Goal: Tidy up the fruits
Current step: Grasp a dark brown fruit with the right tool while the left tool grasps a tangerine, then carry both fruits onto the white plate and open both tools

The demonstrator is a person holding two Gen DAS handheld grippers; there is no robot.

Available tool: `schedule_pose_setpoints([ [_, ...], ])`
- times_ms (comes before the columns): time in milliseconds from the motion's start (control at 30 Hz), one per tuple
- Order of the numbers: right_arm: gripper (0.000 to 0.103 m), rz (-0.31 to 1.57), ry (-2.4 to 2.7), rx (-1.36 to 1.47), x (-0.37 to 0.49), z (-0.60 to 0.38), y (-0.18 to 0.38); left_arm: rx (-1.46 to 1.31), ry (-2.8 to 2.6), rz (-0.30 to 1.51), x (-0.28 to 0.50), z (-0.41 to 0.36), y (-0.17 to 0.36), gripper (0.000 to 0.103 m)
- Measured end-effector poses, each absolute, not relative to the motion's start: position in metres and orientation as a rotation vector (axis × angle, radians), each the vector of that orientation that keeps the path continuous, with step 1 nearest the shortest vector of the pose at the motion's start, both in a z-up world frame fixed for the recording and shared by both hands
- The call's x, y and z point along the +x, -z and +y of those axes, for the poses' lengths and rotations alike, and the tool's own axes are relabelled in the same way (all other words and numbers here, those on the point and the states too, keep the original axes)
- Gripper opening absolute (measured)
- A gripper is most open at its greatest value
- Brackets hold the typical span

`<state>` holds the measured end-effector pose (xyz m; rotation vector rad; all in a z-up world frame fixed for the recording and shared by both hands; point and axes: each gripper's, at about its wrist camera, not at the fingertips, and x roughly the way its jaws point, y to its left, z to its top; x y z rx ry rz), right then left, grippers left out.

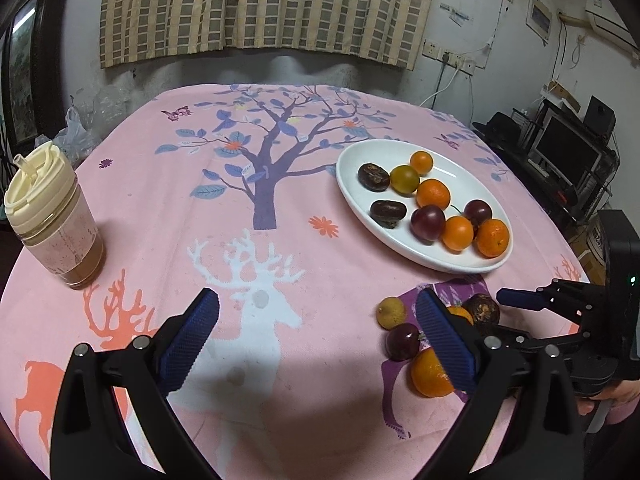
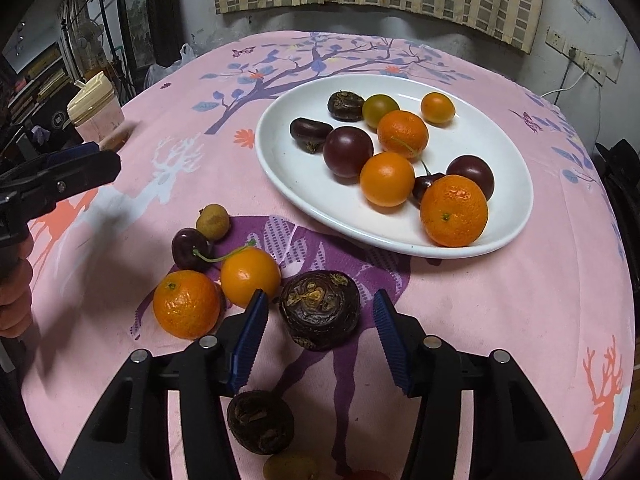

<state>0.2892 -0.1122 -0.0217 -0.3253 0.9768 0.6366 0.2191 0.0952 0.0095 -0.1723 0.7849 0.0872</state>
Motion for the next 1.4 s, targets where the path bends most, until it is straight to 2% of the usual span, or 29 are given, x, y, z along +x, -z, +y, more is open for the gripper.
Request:
schedule_pose_setpoints([
  [233, 0.053, 0.989, -0.626, -0.385, 0.287, -0.108, 0.029, -0.185, -0.085, 0.798, 0.220, 0.096, -0.008, 0.097],
  [433, 0.043, 0.987, -0.624, -0.390, 0.288, -0.104, 0.037, -0.163, -0.071, 0.802, 0.218, 0.091, -0.008, 0.097],
  [633, 0.043, 0.951, -0.609, -0.185, 0.301, -0.135, 0.010, -0.124, 0.108, 0.849, 0.216, 0.068, -0.003, 0.095],
  [667, 0.043, 0.945, -0.601, -0.147, 0.303, -0.141, 0.006, -0.105, 0.181, 0.867, 0.215, 0.059, -0.001, 0.091],
  [700, 0.043, 0.944, -0.596, -0.123, 0.305, -0.146, 0.004, -0.077, 0.251, 0.887, 0.213, 0.047, 0.002, 0.075],
  [733, 0.043, 0.949, -0.592, -0.109, 0.308, -0.148, 0.004, -0.050, 0.294, 0.907, 0.212, 0.037, 0.005, 0.064],
  [833, 0.043, 0.984, -0.577, -0.069, 0.315, -0.155, 0.008, 0.011, 0.351, 0.961, 0.210, 0.015, 0.018, 0.050],
  [1333, 0.043, 0.960, -0.569, -0.066, 0.312, -0.155, 0.004, 0.024, 0.282, 1.003, 0.225, 0.009, 0.041, 0.048],
  [1400, 0.043, 0.958, -0.571, -0.062, 0.311, -0.156, 0.003, 0.027, 0.283, 1.013, 0.227, 0.007, 0.046, 0.044],
])
